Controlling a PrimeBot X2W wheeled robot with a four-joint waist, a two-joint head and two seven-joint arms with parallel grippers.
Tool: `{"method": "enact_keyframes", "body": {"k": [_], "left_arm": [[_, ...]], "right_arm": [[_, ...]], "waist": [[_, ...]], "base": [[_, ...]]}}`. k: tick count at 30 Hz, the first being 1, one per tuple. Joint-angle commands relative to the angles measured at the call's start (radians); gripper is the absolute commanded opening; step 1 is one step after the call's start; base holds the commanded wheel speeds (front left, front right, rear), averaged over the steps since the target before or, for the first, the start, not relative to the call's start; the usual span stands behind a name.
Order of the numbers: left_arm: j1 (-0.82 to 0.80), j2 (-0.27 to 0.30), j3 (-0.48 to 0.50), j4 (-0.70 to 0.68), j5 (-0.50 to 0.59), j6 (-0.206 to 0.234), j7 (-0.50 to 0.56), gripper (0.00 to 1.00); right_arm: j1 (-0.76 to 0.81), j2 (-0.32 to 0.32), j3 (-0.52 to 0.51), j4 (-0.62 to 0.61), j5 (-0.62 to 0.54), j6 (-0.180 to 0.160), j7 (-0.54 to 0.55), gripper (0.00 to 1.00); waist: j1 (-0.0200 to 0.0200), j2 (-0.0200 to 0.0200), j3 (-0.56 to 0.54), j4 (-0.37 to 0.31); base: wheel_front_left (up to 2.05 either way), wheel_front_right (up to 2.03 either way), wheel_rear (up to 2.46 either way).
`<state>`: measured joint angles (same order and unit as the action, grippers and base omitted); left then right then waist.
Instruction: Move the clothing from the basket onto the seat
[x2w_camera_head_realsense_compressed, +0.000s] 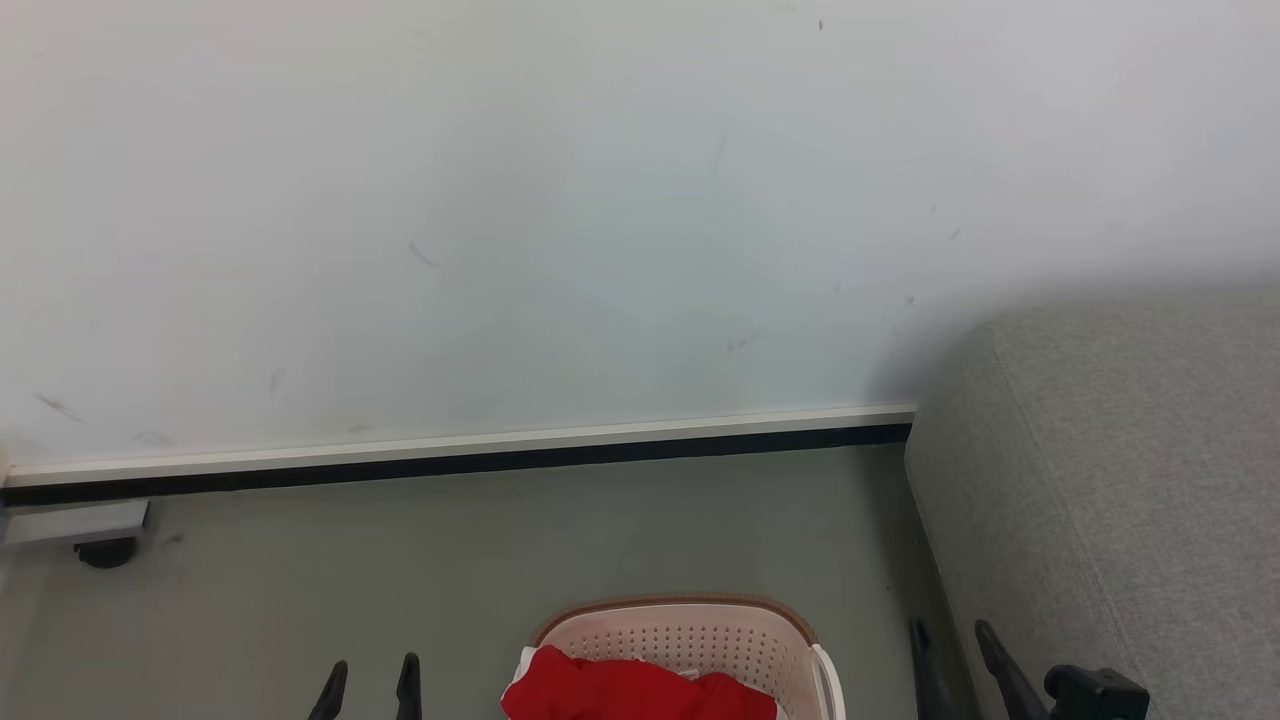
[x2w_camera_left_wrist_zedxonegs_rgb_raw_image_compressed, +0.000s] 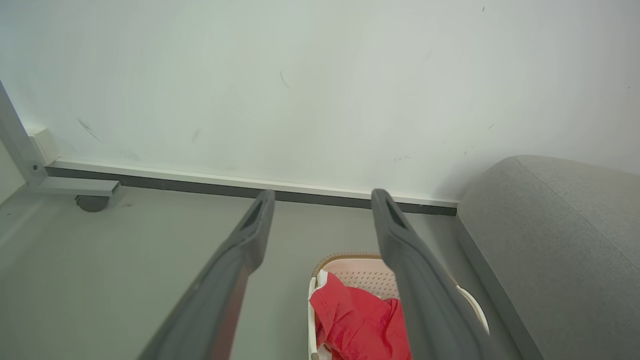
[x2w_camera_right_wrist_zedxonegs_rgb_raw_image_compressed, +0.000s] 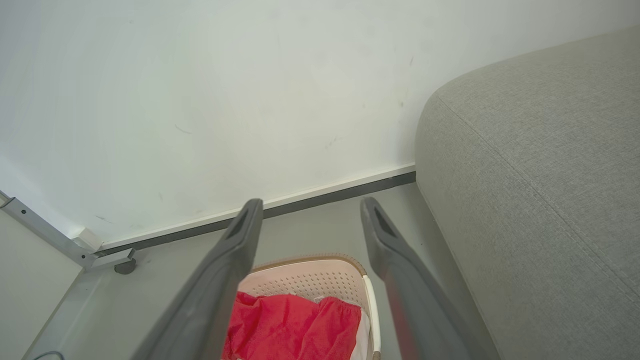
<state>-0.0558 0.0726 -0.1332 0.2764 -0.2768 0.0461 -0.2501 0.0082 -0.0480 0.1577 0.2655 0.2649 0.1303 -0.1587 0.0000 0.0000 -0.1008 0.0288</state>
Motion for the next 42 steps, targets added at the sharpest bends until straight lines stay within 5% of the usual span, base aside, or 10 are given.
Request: {"method": "enact_keyframes", "body": {"k": [1, 13, 24, 42], "left_arm": [[0.008, 0.009, 0.003, 0.0, -0.004, 0.001, -0.001, 1.0], [-0.008, 0.0, -0.026, 0.02, -0.02, 0.006, 0.02, 1.0], [-0.168, -0.011, -0.16, 0.236, 0.023, -0.046, 0.107, 1.0], [-0.623, 0.013, -0.339, 0.595, 0.203, -0.109, 0.182, 1.0]], "right_arm": [[-0.003, -0.004, 0.002, -0.001, 0.003, 0.001, -0.004, 1.0], [-0.02, -0.004, 0.013, -0.006, 0.001, 0.001, -0.004, 1.0], [-0.047, -0.004, 0.022, -0.041, -0.019, 0.001, 0.019, 1.0], [-0.173, -0.002, 0.084, -0.108, 0.023, 0.001, -0.047, 1.0]], "waist": [[0.0, 0.0, 0.0, 0.0], [0.0, 0.0, 0.022, -0.03], [0.0, 0.0, 0.109, -0.145], [0.0, 0.0, 0.547, -0.359]], "base": [[0.0, 0.0, 0.0], [0.0, 0.0, 0.0], [0.0, 0.0, 0.0], [0.0, 0.0, 0.0]]}}
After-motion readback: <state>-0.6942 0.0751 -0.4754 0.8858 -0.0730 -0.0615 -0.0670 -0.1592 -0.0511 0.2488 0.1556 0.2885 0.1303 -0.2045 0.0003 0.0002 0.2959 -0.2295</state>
